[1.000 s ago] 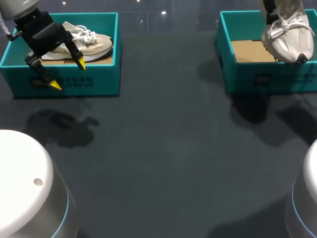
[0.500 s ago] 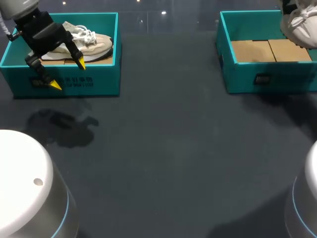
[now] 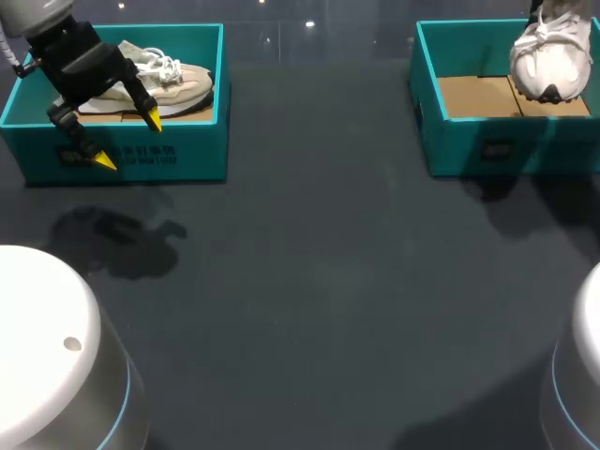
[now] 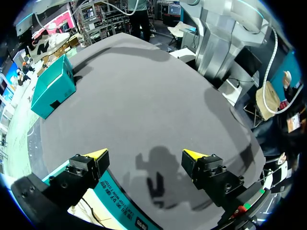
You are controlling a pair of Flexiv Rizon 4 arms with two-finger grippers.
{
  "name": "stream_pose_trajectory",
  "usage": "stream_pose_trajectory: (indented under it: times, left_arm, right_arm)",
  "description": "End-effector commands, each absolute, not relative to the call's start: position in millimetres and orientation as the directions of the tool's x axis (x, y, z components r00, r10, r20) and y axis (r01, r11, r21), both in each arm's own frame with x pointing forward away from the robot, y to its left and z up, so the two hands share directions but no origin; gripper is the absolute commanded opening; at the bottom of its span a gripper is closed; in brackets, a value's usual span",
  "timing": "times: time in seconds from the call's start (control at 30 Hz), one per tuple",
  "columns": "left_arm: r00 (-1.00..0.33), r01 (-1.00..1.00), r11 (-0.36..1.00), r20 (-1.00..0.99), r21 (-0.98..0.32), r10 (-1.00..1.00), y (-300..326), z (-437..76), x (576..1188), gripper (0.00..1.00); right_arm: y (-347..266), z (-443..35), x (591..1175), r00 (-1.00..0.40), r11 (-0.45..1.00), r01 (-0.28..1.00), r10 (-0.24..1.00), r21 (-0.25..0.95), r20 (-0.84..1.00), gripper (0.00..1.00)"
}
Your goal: Take the shoe out of the shoebox, open the shoe tongue, remove and reinsert the insole, then place the shoe into the shoebox
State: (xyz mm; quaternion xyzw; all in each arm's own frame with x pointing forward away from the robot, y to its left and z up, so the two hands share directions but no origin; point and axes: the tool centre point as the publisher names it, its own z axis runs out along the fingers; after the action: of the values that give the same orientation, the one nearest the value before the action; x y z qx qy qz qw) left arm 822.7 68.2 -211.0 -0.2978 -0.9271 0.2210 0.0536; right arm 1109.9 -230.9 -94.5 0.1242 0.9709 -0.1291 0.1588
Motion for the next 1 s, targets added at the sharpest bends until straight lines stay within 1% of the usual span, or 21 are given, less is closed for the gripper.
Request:
stream_pose_trajectory:
  times: [0.03, 0.07, 0.57, 0.67, 0.77, 0.83, 1.0]
  left_arm:
    - [-0.816, 0.529, 0.725, -0.031, -0.440, 0.577, 69, -211, 823, 1.00]
    - [-0.816, 0.529, 0.725, -0.031, -0.440, 0.577, 69, -211, 823, 1.00]
    - [-0.816, 0.529, 0.725, -0.031, -0.440, 0.577, 69, -211, 823, 1.00]
    - [-0.816, 0.529, 0.725, -0.031, -0.440, 0.577, 69, -211, 823, 1.00]
    - [-0.816, 0.529, 0.725, -0.031, -0.440, 0.577, 69, -211, 823, 1.00]
    - [-0.816, 0.529, 0.725, -0.031, -0.440, 0.577, 69, -211, 823, 1.00]
    - [-0.816, 0.529, 0.725, -0.031, -0.440, 0.577, 69, -211, 823, 1.00]
  right_arm:
    - [-235, -104, 1071, -0.805, 0.842, 0.514, 0.408, -0.165, -0.430, 0.00]
    - [-238, -106, 1066, -0.782, 0.814, 0.558, 0.453, -0.158, -0.428, 0.00]
    - [-238, -106, 1066, -0.782, 0.814, 0.558, 0.453, -0.158, -0.428, 0.00]
    - [-263, -116, 1072, -0.689, 0.720, 0.690, 0.619, -0.080, -0.378, 0.00]
    - [-286, -126, 1071, -0.581, 0.607, 0.794, 0.737, -0.037, -0.345, 0.00]
    - [-299, -131, 1070, -0.507, 0.528, 0.849, 0.798, -0.025, -0.327, 0.00]
    - [-318, -138, 1070, -0.325, 0.336, 0.942, 0.901, -0.013, -0.287, 0.00]
